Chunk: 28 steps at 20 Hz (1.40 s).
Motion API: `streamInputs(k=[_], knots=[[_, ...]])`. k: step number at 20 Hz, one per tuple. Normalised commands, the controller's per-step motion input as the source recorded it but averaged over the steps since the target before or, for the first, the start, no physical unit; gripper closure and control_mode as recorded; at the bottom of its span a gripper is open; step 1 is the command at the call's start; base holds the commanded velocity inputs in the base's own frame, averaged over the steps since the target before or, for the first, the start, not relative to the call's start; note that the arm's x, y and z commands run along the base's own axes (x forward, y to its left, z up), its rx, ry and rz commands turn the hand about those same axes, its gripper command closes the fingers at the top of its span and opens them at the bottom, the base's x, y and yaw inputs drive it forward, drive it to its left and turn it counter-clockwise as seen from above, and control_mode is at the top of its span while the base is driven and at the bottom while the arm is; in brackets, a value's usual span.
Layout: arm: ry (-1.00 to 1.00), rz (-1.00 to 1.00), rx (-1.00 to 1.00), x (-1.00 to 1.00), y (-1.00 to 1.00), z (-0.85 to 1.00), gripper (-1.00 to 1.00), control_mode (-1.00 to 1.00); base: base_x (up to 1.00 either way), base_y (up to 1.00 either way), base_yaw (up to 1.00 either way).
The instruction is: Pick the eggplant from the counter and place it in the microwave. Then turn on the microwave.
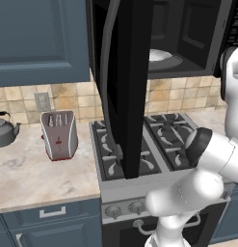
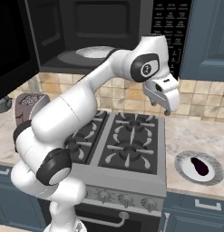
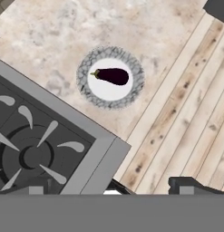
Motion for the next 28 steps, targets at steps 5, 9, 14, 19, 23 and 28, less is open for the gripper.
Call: streamInputs(k=[5,9,14,19,23,28], knots=[[-0.02,0.00,0.00,0.00,-0.08,-0.17,-1.00,-1.00,0.00,0.00,0.00],[0.00,0.00,-0.01,0.01,-0.09,-0.19,-1.00,-1.00,0.00,0.00,0.00],[0.00,0.00,-0.03,0.12,-0.05,-0.19,-1.00,-1.00,0.00,0.00,0.00],[0.00,0.00,-0.02,0.20,0.00,-0.19,-1.00,-1.00,0.00,0.00,0.00],[0.00,0.00,0.00,0.15,-0.04,-0.13,-1.00,-1.00,0.00,0.00,0.00],[0.01,0.00,0.00,0.10,-0.11,-0.11,-1.00,-1.00,0.00,0.00,0.00]])
